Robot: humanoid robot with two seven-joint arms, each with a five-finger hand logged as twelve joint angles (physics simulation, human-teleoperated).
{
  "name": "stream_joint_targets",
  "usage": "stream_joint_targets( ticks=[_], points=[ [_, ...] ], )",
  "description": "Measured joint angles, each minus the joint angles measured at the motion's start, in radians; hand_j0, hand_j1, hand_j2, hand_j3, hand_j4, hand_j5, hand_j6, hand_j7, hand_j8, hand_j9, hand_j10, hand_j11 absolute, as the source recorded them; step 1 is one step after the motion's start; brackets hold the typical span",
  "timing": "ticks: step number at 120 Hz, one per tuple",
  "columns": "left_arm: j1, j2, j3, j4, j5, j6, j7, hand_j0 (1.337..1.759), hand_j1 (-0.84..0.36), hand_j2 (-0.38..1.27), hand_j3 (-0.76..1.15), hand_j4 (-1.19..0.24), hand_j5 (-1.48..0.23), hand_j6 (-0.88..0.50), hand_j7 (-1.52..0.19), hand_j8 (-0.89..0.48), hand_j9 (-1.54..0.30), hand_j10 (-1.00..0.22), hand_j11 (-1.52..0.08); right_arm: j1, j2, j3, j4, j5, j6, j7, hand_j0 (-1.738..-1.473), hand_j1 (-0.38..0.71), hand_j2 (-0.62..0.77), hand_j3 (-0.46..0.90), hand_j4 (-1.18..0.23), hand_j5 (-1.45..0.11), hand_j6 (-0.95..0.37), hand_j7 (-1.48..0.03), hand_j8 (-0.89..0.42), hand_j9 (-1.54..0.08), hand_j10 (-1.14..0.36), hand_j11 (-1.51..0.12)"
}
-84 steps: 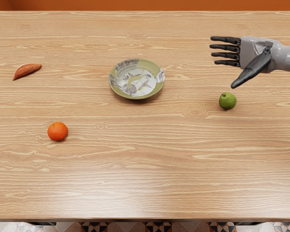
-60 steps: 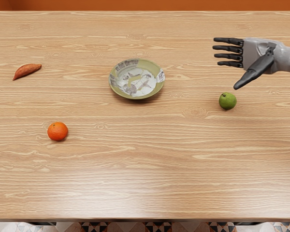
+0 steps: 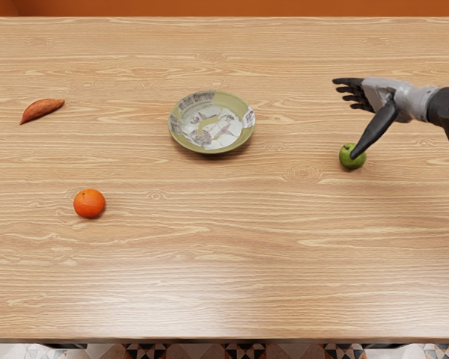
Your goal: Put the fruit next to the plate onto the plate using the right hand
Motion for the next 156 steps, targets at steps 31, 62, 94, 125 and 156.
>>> stream_joint_targets(
  ticks=[31,62,94,125,156],
  points=[
    [0.0,0.0,0.0,0.0,0.0,0.0,0.0,1.658,0.32,0.0,0.0,-0.02,-0.03,-0.02,-0.03,-0.02,-0.03,-0.02,-0.03,-0.006,0.055,-0.05,0.043,-0.127,-0.219,-0.158,-1.658,-0.35,0.0,0.0,0.0,0.0,-0.01,0.0,-0.01,0.0,0.0,0.0],
    [0.0,0.0,0.0,0.0,0.0,0.0,0.0,1.658,0.32,0.0,0.0,-0.02,-0.03,-0.02,-0.03,-0.02,-0.03,-0.02,-0.03,-0.022,0.062,-0.066,0.084,-0.149,-0.339,-0.23,-1.658,-0.29,-0.01,0.0,-0.05,-0.06,-0.05,-0.06,-0.05,-0.06,-0.05,-0.06],
    [0.0,0.0,0.0,0.0,0.0,0.0,0.0,1.658,0.32,0.0,0.0,-0.02,-0.03,-0.02,-0.03,-0.02,-0.03,-0.02,-0.03,-0.045,0.06,-0.136,0.189,-0.171,-0.584,-0.24,-1.658,-0.18,-0.03,0.0,-0.14,-0.18,-0.14,-0.18,-0.14,-0.18,-0.14,-0.18],
    [0.0,0.0,0.0,0.0,0.0,0.0,0.0,1.658,0.32,0.0,0.0,-0.02,-0.03,-0.02,-0.03,-0.02,-0.03,-0.02,-0.03,-0.056,0.063,-0.168,0.231,-0.182,-0.653,-0.237,-1.658,-0.1,-0.04,0.0,-0.22,-0.28,-0.22,-0.28,-0.22,-0.28,-0.22,-0.28],
    [0.0,0.0,0.0,0.0,0.0,0.0,0.0,1.658,0.32,0.0,0.0,-0.02,-0.03,-0.02,-0.03,-0.02,-0.03,-0.02,-0.03,-0.058,0.077,-0.194,0.232,-0.189,-0.672,-0.236,-1.658,-0.02,-0.05,0.0,-0.28,-0.36,-0.28,-0.36,-0.28,-0.36,-0.28,-0.36]
  ],
)
